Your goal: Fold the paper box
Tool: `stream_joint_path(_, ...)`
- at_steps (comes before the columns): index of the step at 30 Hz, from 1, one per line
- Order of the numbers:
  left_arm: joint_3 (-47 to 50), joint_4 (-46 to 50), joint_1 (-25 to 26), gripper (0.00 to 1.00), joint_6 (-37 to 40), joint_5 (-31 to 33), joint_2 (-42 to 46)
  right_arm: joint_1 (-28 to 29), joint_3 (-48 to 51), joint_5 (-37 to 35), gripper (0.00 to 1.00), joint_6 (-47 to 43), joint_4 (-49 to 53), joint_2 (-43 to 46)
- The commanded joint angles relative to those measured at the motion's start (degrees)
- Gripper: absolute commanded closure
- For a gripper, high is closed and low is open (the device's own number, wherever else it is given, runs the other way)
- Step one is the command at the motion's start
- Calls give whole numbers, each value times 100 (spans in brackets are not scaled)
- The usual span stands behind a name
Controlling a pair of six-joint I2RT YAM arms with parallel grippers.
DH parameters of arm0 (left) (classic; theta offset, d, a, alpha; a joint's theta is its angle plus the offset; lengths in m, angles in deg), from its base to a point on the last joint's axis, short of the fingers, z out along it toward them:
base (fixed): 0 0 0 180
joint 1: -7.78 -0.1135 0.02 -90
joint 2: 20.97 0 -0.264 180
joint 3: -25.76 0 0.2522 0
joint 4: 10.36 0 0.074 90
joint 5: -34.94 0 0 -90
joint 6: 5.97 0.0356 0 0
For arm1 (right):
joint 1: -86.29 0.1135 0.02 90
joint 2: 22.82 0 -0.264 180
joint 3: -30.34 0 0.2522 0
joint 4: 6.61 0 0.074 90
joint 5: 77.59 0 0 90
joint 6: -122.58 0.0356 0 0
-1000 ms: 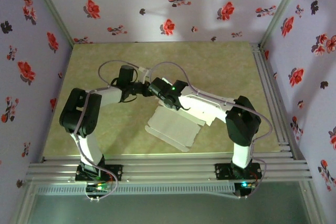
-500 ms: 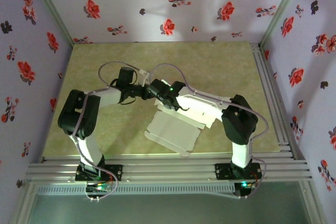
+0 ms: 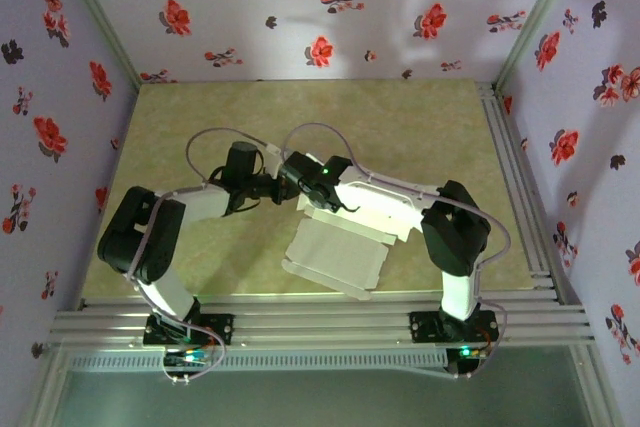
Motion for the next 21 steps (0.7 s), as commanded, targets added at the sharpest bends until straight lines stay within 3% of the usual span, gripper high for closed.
stream_joint_path(1, 324, -379, 184, 100, -28, 222, 235, 44, 186, -184, 100, -50, -374, -16)
stream_joint_path(17, 1447, -2149, 856, 99, -397, 1375, 445, 150, 959, -86, 100, -52, -958, 514)
stream_joint_path(21, 1659, -2502, 980, 99, -396, 1591, 473, 151, 985, 163, 96, 21, -900, 685)
